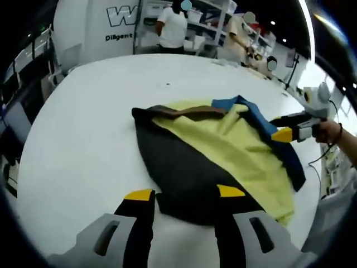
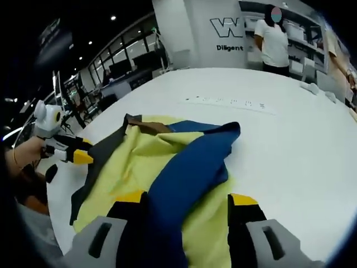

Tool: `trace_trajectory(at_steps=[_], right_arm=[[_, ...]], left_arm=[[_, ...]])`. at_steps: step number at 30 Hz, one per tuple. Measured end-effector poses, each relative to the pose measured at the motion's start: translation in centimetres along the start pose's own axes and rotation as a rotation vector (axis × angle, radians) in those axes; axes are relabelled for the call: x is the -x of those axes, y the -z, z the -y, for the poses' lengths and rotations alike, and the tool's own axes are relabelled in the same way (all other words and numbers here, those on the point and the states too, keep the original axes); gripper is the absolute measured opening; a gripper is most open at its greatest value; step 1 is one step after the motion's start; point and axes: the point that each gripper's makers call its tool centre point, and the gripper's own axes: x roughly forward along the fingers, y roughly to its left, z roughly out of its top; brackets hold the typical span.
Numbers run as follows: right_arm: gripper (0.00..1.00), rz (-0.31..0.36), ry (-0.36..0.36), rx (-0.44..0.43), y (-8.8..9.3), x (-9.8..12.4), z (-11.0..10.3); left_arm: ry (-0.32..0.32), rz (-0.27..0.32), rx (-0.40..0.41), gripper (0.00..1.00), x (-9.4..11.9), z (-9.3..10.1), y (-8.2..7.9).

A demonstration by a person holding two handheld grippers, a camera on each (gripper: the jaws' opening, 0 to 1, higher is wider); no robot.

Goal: Fold the garment on the visible template until the final outline fits inside the template.

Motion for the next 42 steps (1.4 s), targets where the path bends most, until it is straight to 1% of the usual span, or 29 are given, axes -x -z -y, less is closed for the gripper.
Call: trace_trajectory(at_steps=[4, 6, 7, 8, 9, 10, 11, 13, 14, 16, 17, 18, 19, 20, 21, 25, 27, 31, 37, 40, 42], right_arm=[[0.43, 0.004, -0.01, 0.003, 0.3, 0.3, -0.9], [0.39, -0.003, -0.005, 0.02, 0.6, 0.2, -1.1], [0.35, -0.012, 0.0, 0.037, 0.8, 0.2, -1.1], [0.31, -0.013, 0.004, 0.04, 0.9, 0.3, -1.1], [0.27, -0.022, 0.007, 0.042, 1.1, 0.2, -1.0], [0.22, -0.039, 0.023, 0.023, 1.4, 0.3, -0.8], [0.2, -0.057, 0.033, 0.002, 1.7, 0.3, -0.5], [0.17, -0.036, 0.014, -0.008, 1.5, 0.2, -0.8], [0.16, -0.037, 0.016, -0.025, 1.6, 0.3, -0.8], [0.12, -0.035, 0.015, -0.021, 1.6, 0.3, -0.8], [0.09, -0.033, 0.017, -0.019, 1.5, 0.4, -0.7], [0.03, -0.032, 0.022, -0.016, 1.5, 0.5, -0.7], [0.0, -0.035, 0.023, -0.01, 1.5, 0.6, -0.6], [0.0, -0.036, 0.026, -0.006, 1.5, 0.7, -0.5], [0.0, -0.039, 0.03, -0.001, 1.4, 0.9, -0.4], [0.0, -0.042, 0.04, 0.004, 1.2, 1.5, 0.1], [0.0, -0.04, 0.043, 0.004, 1.1, 1.8, 0.3], [0.0, -0.044, 0.044, -0.034, 0.9, 2.7, 0.7], [0.0, -0.063, 0.027, -0.082, 1.0, 3.5, 0.9], [0.0, -0.07, -0.005, -0.128, 1.0, 4.1, 0.4], [0.0, -0.073, -0.011, -0.136, 0.9, 4.5, 0.6]], left_arm=[[-0.009, -0.011, 0.008, 0.39, -0.4, -0.1, 0.6], [-0.011, -0.015, 0.018, 0.37, -0.6, 0.1, 0.9], [-0.016, -0.013, 0.016, 0.36, -0.6, 0.0, 0.9], [-0.025, -0.012, -0.005, 0.34, -0.6, -0.1, 0.9], [-0.04, -0.018, -0.036, 0.32, -0.5, -0.3, 1.0], [-0.057, -0.026, -0.052, 0.29, -0.5, -0.5, 1.1], [-0.06, -0.027, -0.064, 0.25, -0.4, -0.5, 1.2], [-0.062, -0.026, -0.07, 0.2, -0.4, -0.5, 1.4], [-0.059, -0.022, -0.067, 0.18, -0.3, -0.5, 1.3], [-0.055, -0.022, -0.068, 0.12, -0.2, -0.4, 1.4], [-0.051, -0.02, -0.078, 0.08, -0.2, -0.3, 1.5], [-0.047, -0.018, -0.083, 0.07, -0.1, -0.2, 1.5], [-0.051, -0.016, -0.085, 0.06, -0.1, -0.3, 1.5], [-0.051, -0.019, -0.096, 0.05, 0.0, -0.2, 1.5], [-0.051, -0.021, -0.125, 0.05, 0.1, -0.3, 1.4], [-0.054, -0.018, -0.158, 0.05, 0.9, -0.4, 1.2], [-0.053, -0.026, -0.18, 0.05, 1.5, -0.7, 1.2], [-0.055, -0.034, -0.195, 0.04, 2.3, -1.6, 1.4], [-0.073, -0.068, -0.215, 0.04, 3.2, -3.4, 2.0], [-0.079, -0.081, -0.222, 0.04, 3.6, -4.1, 2.1], [-0.084, -0.095, -0.246, 0.04, 3.8, -4.8, 2.2]])
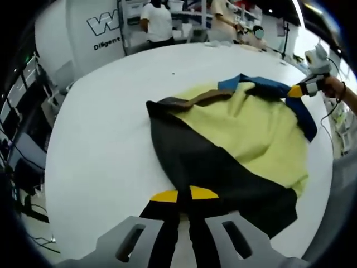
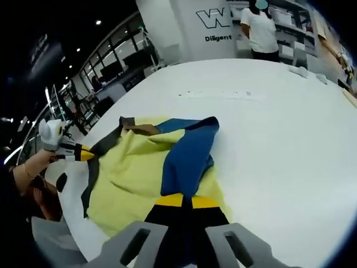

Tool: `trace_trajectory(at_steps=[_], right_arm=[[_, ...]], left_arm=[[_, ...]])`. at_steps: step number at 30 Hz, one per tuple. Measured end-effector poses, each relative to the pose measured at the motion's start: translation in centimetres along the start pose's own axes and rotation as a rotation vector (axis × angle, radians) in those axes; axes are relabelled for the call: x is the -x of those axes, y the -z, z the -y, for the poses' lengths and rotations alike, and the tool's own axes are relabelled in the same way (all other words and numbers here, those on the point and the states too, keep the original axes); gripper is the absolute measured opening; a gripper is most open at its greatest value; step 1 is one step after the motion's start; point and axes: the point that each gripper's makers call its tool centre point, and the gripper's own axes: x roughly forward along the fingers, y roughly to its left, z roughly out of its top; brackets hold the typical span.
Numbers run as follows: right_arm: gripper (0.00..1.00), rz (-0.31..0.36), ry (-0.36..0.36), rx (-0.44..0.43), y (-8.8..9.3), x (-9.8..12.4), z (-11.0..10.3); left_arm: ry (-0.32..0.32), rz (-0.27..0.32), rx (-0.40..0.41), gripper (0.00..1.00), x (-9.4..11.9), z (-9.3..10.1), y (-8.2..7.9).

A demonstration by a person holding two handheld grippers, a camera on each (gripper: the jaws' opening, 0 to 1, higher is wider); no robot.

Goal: Fold the garment on the visible template until the final outline fits inside the template.

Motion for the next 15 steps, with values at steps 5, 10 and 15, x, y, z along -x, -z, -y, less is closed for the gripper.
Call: trace_trajectory(at_steps=[5, 10, 15], right_arm=[[0.0, -0.004, 0.024, 0.003, 0.0, 0.7, 0.9], [0.0, -0.016, 0.038, 0.008, 0.4, 1.1, 1.3], [0.0, -0.029, 0.06, -0.004, 0.8, 1.4, 2.0]], left_arm=[[-0.051, -0.057, -0.108, 0.04, 0.3, -1.9, 0.8], [-0.069, -0.067, -0.161, 0.04, 0.5, -2.9, 0.8], [-0.089, -0.085, -0.193, 0.04, 0.4, -3.9, 1.2]])
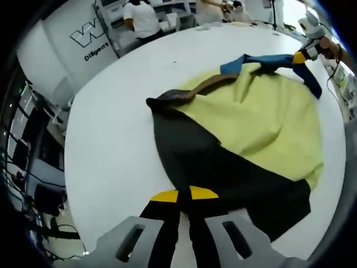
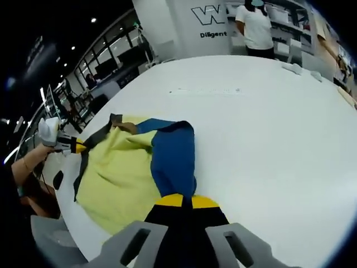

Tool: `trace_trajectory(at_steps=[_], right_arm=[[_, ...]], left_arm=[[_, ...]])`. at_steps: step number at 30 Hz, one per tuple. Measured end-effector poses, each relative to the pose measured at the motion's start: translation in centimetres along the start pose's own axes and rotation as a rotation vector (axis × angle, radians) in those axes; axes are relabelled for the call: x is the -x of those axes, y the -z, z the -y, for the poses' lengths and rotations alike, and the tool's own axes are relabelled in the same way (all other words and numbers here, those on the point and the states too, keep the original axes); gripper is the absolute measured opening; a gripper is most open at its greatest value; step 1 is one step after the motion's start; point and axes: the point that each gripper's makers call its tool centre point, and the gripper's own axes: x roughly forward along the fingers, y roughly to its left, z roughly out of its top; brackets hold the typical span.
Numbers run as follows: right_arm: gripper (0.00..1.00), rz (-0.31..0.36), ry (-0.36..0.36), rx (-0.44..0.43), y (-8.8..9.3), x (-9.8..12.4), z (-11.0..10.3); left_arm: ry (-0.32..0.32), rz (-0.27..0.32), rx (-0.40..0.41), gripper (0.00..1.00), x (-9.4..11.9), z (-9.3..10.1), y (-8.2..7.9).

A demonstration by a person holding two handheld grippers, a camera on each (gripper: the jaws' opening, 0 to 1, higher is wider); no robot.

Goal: Fold the garment on the visible template until the final outline fits inside the template.

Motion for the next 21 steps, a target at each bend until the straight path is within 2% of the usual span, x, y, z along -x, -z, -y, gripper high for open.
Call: trace_trajectory(at_steps=[7, 13, 16, 21], right_arm=[[0.0, -0.028, 0.043, 0.034, 0.1, 0.2, 1.5], [0.0, -0.05, 0.08, 0.038, -0.4, 0.0, 2.7], [0.0, -0.063, 0.104, 0.018, -0.6, -0.1, 3.6], [0.0, -0.071, 0.13, -0.027, -0.7, -0.3, 4.9]], left_arm=[[-0.037, -0.02, 0.024, 0.05, -0.3, -1.7, 0.8], [-0.068, -0.046, -0.018, 0.05, -0.6, -3.0, 1.0], [-0.097, -0.068, -0.031, 0.04, -0.7, -4.0, 1.4], [-0.098, -0.073, 0.017, 0.04, -1.0, -4.9, 1.9]])
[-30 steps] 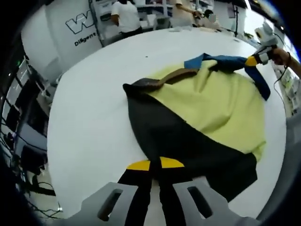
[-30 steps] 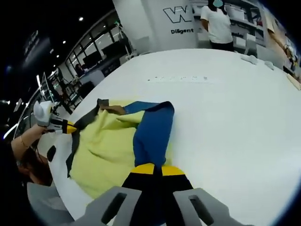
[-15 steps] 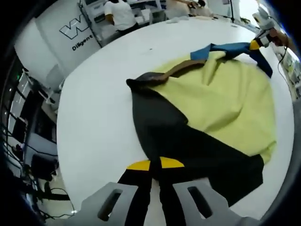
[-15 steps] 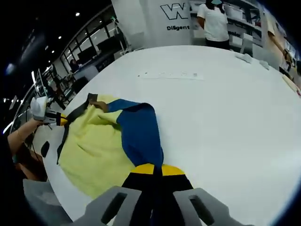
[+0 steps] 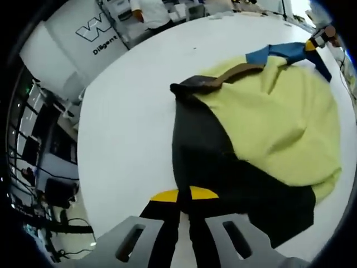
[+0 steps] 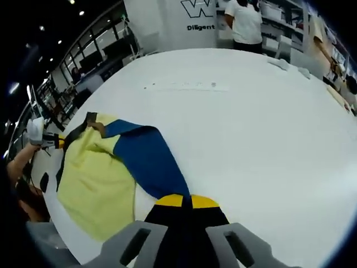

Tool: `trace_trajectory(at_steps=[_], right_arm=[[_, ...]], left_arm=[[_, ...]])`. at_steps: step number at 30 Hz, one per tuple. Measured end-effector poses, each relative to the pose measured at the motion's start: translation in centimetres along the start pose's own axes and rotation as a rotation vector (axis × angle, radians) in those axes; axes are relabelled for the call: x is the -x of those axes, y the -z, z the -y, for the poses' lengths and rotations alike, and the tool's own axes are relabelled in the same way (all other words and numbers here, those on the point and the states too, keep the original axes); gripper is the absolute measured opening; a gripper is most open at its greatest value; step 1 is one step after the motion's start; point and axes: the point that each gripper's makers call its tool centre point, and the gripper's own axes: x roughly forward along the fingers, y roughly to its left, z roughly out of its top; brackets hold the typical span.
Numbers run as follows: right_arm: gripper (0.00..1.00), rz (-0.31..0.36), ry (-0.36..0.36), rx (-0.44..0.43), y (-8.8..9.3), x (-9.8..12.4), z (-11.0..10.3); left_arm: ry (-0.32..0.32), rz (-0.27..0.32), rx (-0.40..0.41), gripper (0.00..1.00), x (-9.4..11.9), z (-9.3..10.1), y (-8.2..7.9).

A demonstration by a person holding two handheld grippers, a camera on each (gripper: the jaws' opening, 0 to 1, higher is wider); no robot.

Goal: Fold the garment on the visible template until the final outline fits inside the template.

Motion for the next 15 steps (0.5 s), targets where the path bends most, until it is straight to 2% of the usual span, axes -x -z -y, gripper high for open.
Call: trace_trajectory(at_steps=[3, 6, 15], right_arm=[[0.0, -0.004, 0.018, -0.011, -0.1, -0.3, 0.6], [0.0, 0.012, 0.012, -0.009, -0.7, -0.6, 0.7], [0.0, -0.029, 0.058, -0.008, -0.8, -1.2, 2.7]], left_arm=[[-0.027, -0.017, -0.012, 0.04, -0.3, -0.8, 0.4], [-0.029, -0.02, -0.001, 0.04, -0.4, -1.2, 0.5], [-0.061, -0.039, 0.028, 0.04, -1.2, -2.8, 0.6]])
